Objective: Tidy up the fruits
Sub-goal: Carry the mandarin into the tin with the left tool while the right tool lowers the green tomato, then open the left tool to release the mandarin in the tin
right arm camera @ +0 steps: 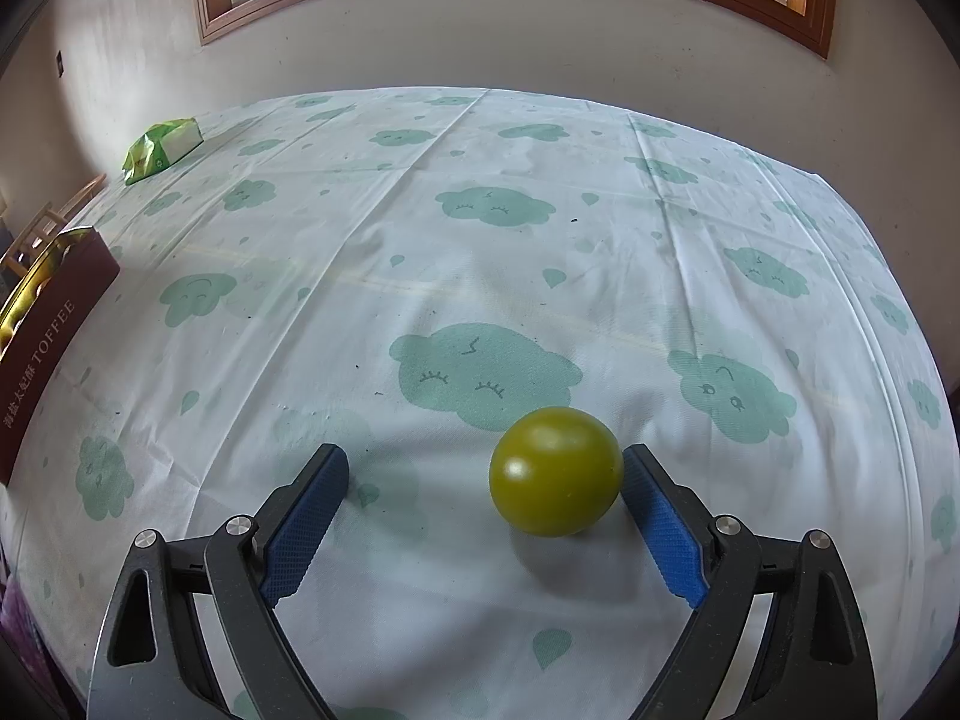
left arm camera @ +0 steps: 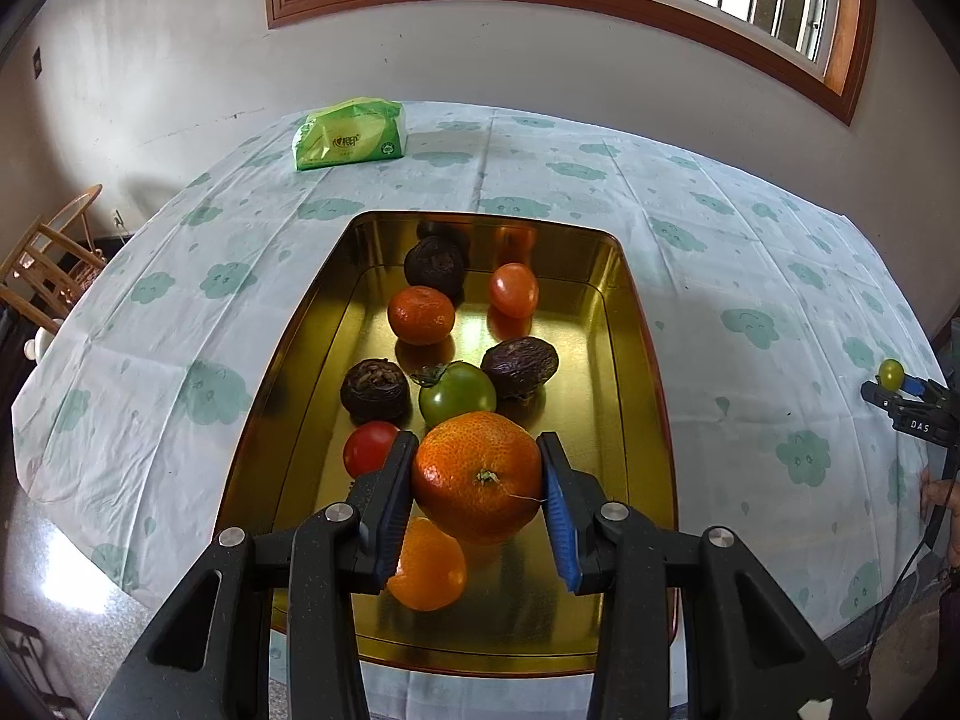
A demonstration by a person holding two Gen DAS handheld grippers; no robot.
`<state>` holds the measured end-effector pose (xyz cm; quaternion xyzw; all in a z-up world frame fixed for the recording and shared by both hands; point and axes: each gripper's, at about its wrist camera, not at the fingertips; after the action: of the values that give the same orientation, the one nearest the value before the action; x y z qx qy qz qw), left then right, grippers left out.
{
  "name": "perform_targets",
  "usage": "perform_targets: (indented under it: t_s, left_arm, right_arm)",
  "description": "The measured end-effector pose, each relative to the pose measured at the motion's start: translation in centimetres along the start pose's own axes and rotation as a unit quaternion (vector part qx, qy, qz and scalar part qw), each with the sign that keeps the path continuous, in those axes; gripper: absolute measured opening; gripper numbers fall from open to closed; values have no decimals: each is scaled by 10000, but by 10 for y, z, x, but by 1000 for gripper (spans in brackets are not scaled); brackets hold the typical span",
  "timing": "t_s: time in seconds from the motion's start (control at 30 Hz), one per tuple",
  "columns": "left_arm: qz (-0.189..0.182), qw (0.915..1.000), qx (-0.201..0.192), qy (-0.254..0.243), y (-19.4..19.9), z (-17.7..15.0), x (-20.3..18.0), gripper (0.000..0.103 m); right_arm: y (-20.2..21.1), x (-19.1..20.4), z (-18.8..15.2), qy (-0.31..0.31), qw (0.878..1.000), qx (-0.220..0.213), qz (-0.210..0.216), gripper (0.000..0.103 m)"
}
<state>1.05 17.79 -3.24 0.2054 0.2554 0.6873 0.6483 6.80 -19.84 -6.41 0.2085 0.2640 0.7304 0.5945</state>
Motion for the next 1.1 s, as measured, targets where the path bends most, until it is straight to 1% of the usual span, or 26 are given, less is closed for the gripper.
perform_targets:
  t_s: [0.17,0.33,0.67,1.1]
  left_arm:
    - [29,10000,49,47,-2,-4,6,36]
    - [-30,9999,89,53,-3,-6,5,36]
    - [-177,9997,118,-129,-8,-5,-10,36]
    - [-242,9991,174,-312,-18,-4,-24,36]
  right_arm:
    - [0,0,0,-1,10000,2,2,92]
    - [0,0,0,0,10000,2,0,93]
    - [0,0,1,0,10000,4,2,94]
    - [-1,0,0,1,10000,6,3,95]
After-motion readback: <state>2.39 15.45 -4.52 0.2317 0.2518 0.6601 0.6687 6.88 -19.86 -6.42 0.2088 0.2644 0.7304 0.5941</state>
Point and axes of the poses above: each gripper's, at about its wrist camera, not at the fingertips, and y roughly against the way its jaws point, x to its left, z to its top, and after that the axes turned 14 degrees about -x, right-handed
